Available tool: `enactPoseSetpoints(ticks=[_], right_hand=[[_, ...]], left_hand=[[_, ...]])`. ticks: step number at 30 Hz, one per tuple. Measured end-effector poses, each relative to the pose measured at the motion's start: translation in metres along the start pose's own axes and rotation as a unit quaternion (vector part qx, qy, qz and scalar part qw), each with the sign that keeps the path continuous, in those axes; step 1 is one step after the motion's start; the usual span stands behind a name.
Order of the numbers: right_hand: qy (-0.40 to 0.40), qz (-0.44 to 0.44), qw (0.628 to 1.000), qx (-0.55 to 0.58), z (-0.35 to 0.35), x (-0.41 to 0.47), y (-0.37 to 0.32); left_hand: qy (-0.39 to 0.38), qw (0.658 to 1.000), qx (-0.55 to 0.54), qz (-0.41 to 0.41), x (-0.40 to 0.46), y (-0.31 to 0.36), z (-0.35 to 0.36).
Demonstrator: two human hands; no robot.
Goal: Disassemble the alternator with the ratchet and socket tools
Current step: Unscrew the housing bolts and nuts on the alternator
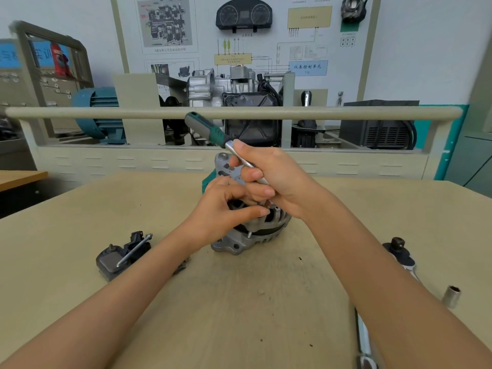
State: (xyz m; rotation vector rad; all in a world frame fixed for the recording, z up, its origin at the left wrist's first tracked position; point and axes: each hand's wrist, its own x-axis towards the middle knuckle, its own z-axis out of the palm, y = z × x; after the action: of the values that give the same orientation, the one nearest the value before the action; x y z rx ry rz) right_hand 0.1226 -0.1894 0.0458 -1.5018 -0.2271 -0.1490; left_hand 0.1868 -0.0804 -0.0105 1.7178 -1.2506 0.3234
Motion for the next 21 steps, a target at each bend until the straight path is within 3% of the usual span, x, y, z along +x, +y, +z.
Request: enactPoseSetpoints(ticks=[2,4,7,9,12,16,18,21], right_hand=[[0.066,-0.015,0.997,0.024,0.004,-0.002,0.001],[0.193,-0.050,0.978,0.063,0.014,-0.002,0.007],[0.385,-0.106,0.904,0.153,0.030,-0.001,0.018],[0.421,-0.122,0.873,0.214,0.034,-0.002,0.019],[0.399,-0.119,0.882,0.221,0.030,-0.003,0.018],[0.332,-0.091,0.933,0.106,0.022,-0.001,0.017],[0.253,-0.062,0.962,0.075,0.017,0.000,0.012],[0.062,0.017,0.998,0.015,0.006,-0.001,0.000]], left_hand=[[0.001,1.000,0.009,-0.001,0.000,-0.001,0.000],[0.009,1.000,0.019,-0.001,-0.001,-0.001,-0.001],[0.005,0.999,0.035,0.007,-0.003,0.000,-0.001],[0.005,0.999,0.036,0.007,-0.004,0.001,0.000],[0.011,0.999,0.039,0.001,-0.005,-0.001,-0.001],[0.015,0.999,0.045,-0.016,-0.004,-0.004,-0.001],[0.014,0.999,0.044,-0.011,-0.005,-0.003,0.000],[0.017,0.999,0.036,-0.022,-0.005,-0.002,0.001]])
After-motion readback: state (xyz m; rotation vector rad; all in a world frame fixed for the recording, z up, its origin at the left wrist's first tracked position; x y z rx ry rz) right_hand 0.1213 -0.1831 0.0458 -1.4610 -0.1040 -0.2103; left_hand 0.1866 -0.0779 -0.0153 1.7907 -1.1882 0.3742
